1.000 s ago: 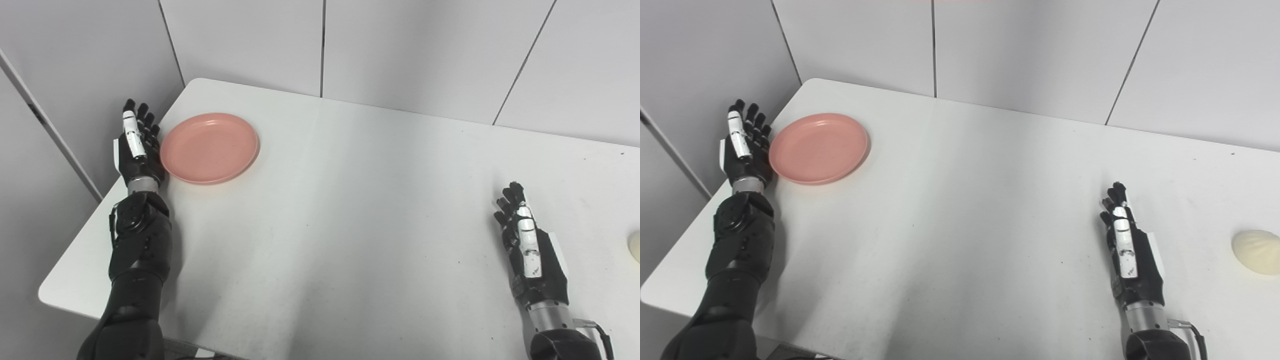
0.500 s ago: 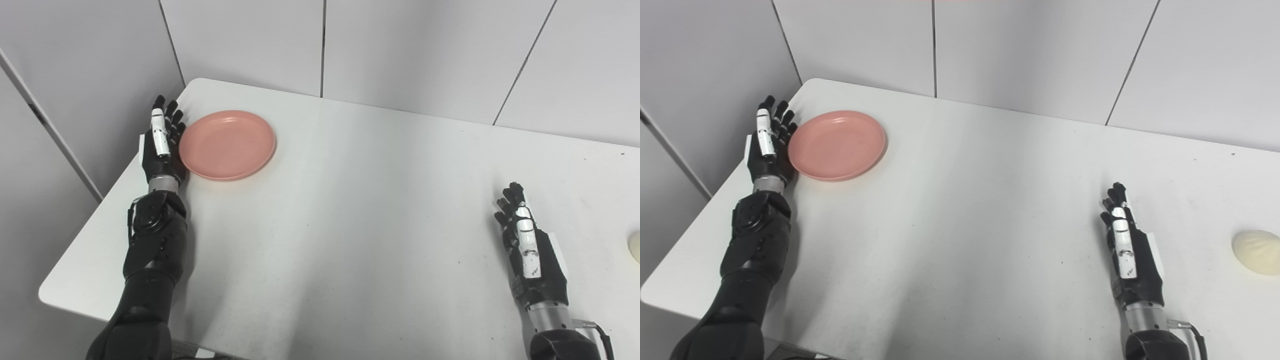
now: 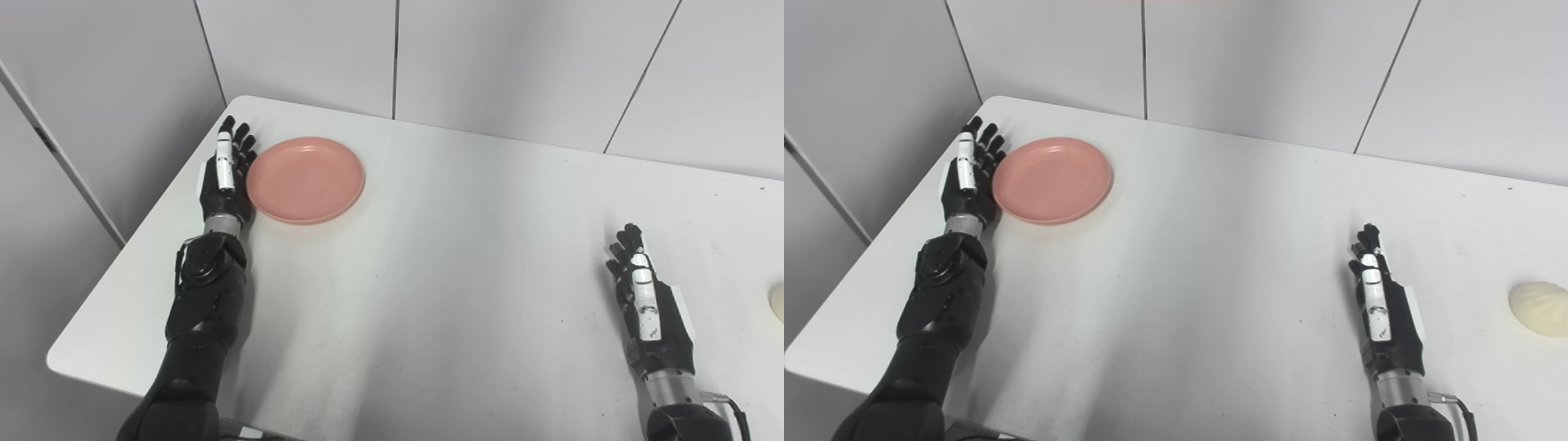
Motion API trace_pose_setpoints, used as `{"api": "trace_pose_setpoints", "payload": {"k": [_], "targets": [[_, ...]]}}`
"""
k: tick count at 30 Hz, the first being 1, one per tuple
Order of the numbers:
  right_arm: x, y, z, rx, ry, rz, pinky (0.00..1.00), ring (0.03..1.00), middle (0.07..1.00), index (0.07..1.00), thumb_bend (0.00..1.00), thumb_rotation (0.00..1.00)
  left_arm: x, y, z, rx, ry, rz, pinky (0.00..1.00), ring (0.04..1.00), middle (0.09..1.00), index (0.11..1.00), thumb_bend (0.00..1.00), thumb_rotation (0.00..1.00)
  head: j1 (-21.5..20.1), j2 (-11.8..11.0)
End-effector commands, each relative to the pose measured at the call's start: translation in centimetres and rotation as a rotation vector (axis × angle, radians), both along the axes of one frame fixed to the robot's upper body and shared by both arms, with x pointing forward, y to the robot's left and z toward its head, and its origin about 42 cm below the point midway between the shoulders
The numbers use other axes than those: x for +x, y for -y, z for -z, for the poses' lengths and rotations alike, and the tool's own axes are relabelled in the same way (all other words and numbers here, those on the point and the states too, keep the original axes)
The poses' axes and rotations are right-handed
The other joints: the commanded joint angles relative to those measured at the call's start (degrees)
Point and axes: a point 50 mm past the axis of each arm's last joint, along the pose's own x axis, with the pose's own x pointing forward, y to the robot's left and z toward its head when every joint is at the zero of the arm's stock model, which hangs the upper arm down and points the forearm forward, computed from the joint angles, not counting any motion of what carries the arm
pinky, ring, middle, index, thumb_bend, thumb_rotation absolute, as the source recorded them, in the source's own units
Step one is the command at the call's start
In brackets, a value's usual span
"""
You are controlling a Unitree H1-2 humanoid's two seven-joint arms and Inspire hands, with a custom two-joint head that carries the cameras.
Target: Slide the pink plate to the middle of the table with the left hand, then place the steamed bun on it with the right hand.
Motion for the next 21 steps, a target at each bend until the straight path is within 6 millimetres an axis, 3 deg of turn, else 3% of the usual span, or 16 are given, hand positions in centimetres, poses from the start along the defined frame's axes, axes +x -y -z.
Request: {"api": "trace_pose_setpoints", "payload": {"k": [1,21], "targets": [[-0.6,-0.3,0.6,0.006,-0.031,0.006,1.0,1.0,1.0,1.0,0.24,1.0,-0.5,1.2,1.8,-0.018,-0.09,0.035,1.0,0.964,0.96,0.959,0.4,1.0,-0.14,0.0],[-0.7,-1.2,0.8,-0.001,-0.033,0.014,1.0,1.0,1.0,1.0,0.24,1.0,-1.0,5.9,0.4,0.037,-0.08,0.175,0.99,0.944,0.938,0.936,0.42,1.0,-3.91,0.54]]}}
